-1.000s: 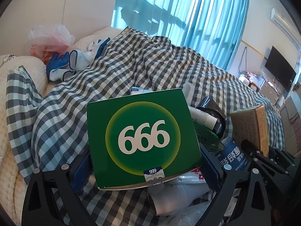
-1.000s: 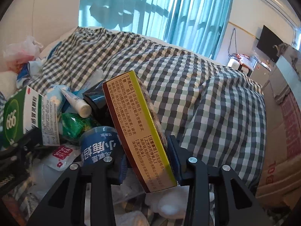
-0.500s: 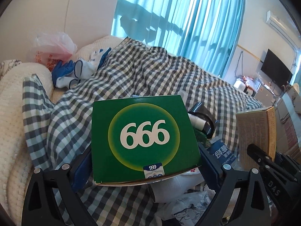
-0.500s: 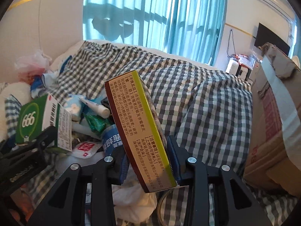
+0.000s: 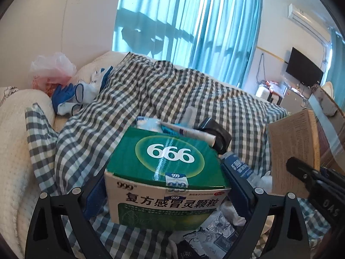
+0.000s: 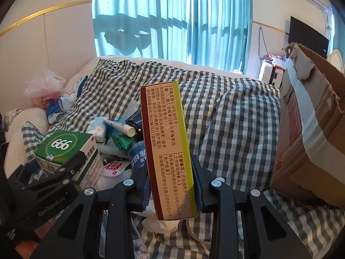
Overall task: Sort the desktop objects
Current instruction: 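Lift both boxes and carry them over the cardboard box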
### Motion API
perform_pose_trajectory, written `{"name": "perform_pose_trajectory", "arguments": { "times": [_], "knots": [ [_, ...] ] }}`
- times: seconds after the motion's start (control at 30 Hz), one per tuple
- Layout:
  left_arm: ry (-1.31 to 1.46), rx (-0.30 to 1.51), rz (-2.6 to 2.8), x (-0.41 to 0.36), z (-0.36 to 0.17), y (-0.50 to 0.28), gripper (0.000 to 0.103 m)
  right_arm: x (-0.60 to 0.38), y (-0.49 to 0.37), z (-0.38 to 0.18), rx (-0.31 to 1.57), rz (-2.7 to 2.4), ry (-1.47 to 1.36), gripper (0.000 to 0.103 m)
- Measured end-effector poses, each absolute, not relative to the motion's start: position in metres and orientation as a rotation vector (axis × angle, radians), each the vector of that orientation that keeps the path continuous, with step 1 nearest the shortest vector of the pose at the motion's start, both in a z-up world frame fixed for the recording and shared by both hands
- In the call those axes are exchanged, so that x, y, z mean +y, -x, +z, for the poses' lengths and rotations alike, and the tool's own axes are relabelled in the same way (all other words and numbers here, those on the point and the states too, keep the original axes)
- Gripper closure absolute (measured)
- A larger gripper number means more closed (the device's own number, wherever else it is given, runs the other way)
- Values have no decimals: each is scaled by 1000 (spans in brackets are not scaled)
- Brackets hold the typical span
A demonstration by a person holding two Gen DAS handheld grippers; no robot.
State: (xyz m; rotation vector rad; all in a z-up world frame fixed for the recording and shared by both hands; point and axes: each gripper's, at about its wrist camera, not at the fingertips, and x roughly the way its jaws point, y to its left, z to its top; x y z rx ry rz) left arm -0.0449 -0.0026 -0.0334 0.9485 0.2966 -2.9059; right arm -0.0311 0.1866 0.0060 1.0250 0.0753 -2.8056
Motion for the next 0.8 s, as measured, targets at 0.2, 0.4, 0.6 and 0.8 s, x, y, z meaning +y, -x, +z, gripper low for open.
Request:
{"name": "perform_pose_trajectory", "arguments": {
  "times": [0.2,0.4,0.6,0.8],
  "knots": [
    [-1072,165,-2802,2,-65,54,5,188,24,8,55,-2802,-1024,72],
    [-992,186,-2863,1,-55,44,7,189,21,10,53,-2796,-1020,72],
    [-863,202,-2960,9,-24,23,7,193,10,25,23,-2794,-986,72],
    [-797,210,-3039,19,14,10,7,203,-4,51,-7,-2814,-939,72]
  ]
}}
